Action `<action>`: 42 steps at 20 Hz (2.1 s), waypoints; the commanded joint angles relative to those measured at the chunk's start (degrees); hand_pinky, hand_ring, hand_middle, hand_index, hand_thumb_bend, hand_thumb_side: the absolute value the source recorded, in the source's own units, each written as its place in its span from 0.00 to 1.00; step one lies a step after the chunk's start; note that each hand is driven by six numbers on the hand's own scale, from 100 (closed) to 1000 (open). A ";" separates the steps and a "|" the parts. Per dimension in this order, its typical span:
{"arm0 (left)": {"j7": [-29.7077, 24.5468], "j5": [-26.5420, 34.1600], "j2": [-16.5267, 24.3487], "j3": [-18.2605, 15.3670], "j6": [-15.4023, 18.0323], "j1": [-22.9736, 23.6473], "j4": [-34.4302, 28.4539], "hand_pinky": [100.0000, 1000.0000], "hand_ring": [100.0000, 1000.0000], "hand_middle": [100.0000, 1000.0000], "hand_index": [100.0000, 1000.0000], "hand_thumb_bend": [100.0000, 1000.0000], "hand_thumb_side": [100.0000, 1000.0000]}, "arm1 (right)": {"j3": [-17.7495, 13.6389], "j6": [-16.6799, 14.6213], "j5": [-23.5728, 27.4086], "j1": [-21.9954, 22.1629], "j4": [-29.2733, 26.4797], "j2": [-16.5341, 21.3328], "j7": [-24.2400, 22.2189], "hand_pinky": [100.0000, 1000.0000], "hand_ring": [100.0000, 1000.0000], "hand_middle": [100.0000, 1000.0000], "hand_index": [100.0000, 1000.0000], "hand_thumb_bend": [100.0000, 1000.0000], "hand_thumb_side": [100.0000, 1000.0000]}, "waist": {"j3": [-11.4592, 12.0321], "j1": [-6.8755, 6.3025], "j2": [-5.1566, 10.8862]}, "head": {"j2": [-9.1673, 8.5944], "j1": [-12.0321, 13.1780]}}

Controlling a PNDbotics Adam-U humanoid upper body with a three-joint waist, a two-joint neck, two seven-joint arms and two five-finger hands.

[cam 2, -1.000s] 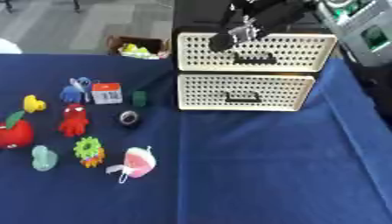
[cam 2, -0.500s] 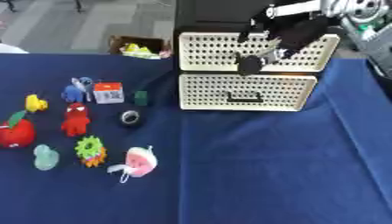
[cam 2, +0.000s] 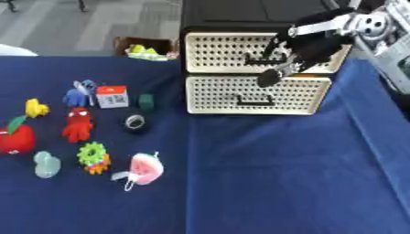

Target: Pick up objects from table and place into drawer.

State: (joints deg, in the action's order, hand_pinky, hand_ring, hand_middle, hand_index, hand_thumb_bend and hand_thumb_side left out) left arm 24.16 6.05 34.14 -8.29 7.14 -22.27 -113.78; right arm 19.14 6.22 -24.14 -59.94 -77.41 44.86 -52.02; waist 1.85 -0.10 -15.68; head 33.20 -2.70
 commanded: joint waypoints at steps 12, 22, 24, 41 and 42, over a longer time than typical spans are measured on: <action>-0.48 0.11 0.74 -0.80 -0.02 -0.51 -0.81 0.61 0.62 0.66 0.88 0.00 0.99 | -3.62 -0.77 -6.02 -1.94 2.45 1.33 0.06 0.00 0.00 0.00 0.88 0.95 0.76 | -0.28 -0.45 0.15 | -0.36 -0.20; -0.82 0.41 0.47 -0.84 -0.20 -0.52 -0.81 0.61 0.61 0.66 0.88 0.00 1.00 | -2.31 -1.04 -6.44 -2.61 4.01 -0.01 0.06 0.00 0.00 0.00 0.89 0.94 0.75 | 0.14 -0.52 -0.25 | -0.75 -0.46; -0.91 0.44 0.46 -0.89 -0.21 -0.47 -0.81 0.61 0.61 0.66 0.88 0.00 1.00 | -2.27 -1.13 -6.34 -2.81 3.73 -0.19 0.06 0.00 0.00 0.00 0.89 0.94 0.75 | 0.19 -0.49 -0.34 | -0.74 -0.46; -1.36 1.10 0.02 -1.14 -0.51 -0.43 -0.81 0.61 0.61 0.66 0.88 0.00 1.00 | 0.72 -0.86 -7.11 -3.34 3.52 -1.27 0.06 0.00 0.00 0.00 0.88 0.91 0.74 | 0.53 0.01 -0.55 | -1.17 -0.47; -1.33 1.13 0.02 -1.17 -0.48 -0.40 -0.81 0.61 0.61 0.66 0.88 0.00 1.00 | 1.05 -0.89 -7.22 -3.40 3.97 -1.40 0.06 0.00 0.00 0.00 0.87 0.91 0.74 | 0.57 0.02 -0.56 | -1.17 -0.48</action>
State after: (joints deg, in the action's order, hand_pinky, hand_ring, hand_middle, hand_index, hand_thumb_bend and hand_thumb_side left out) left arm 22.95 7.11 33.20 -8.66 6.59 -22.23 -113.78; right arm 20.25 5.23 -30.76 -62.13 -73.71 42.63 -52.03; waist 2.38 -0.05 -17.20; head 32.61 -3.12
